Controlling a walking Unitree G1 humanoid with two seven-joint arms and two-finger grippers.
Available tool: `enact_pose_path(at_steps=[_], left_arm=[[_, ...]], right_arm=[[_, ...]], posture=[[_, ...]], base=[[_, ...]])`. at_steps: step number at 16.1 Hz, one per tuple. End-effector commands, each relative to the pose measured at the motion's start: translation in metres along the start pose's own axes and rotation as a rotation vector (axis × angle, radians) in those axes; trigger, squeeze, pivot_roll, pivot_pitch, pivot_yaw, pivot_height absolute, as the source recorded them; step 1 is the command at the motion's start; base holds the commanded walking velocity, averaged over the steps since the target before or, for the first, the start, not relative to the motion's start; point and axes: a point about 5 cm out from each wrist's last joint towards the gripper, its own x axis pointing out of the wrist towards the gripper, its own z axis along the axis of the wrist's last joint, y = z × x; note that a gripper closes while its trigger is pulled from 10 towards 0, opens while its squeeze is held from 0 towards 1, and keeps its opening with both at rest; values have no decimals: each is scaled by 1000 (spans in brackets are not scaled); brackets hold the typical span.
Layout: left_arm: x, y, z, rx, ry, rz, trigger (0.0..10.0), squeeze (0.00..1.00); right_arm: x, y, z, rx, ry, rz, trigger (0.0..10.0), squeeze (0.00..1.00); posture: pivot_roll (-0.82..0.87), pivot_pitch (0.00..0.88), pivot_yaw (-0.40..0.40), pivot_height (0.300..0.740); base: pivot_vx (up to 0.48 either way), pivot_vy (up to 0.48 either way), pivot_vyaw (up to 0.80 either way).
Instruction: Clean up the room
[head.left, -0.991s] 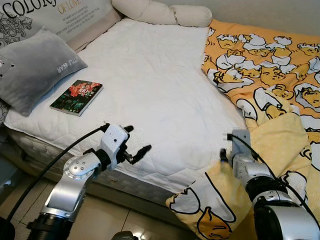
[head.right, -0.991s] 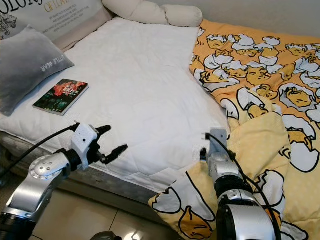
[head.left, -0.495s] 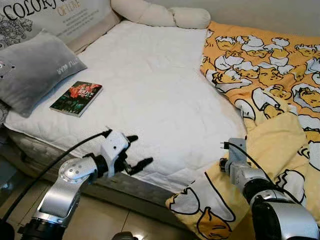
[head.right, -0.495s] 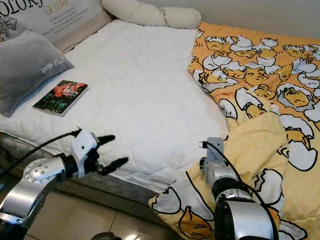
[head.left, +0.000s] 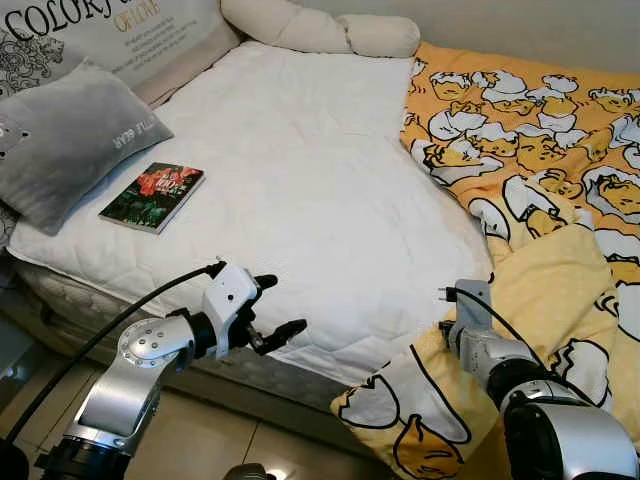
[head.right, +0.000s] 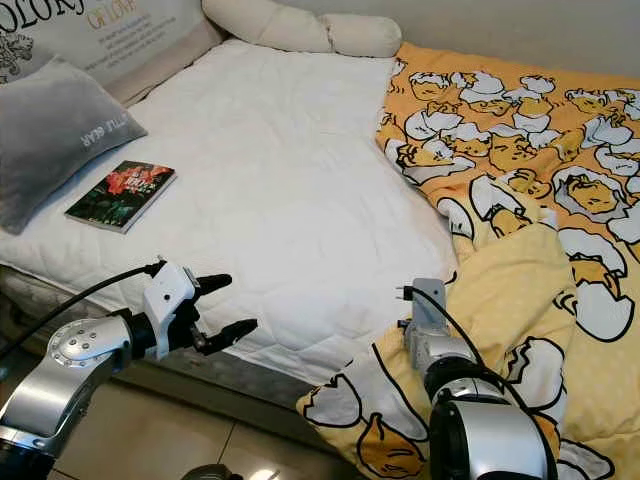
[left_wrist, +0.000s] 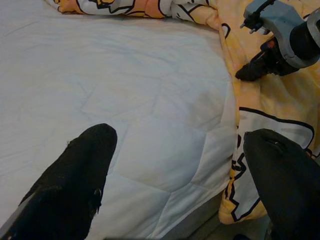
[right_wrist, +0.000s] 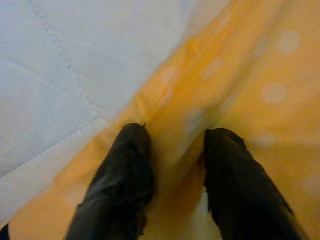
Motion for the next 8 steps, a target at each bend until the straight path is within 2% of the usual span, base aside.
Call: enact_pose_path(at_steps=[1, 8], left_arm=[[-1, -2, 2, 13, 2, -13, 10000, 102], [0, -1, 2, 11, 9, -27, 10000, 102]], right_arm=[[0, -2, 0, 18, 9, 4, 0, 0], [1, -4, -1, 13, 6, 16, 0, 0]], posture=[[124, 0, -6, 740], [115, 0, 1, 740]], base=[[0, 0, 0], [0, 0, 0]])
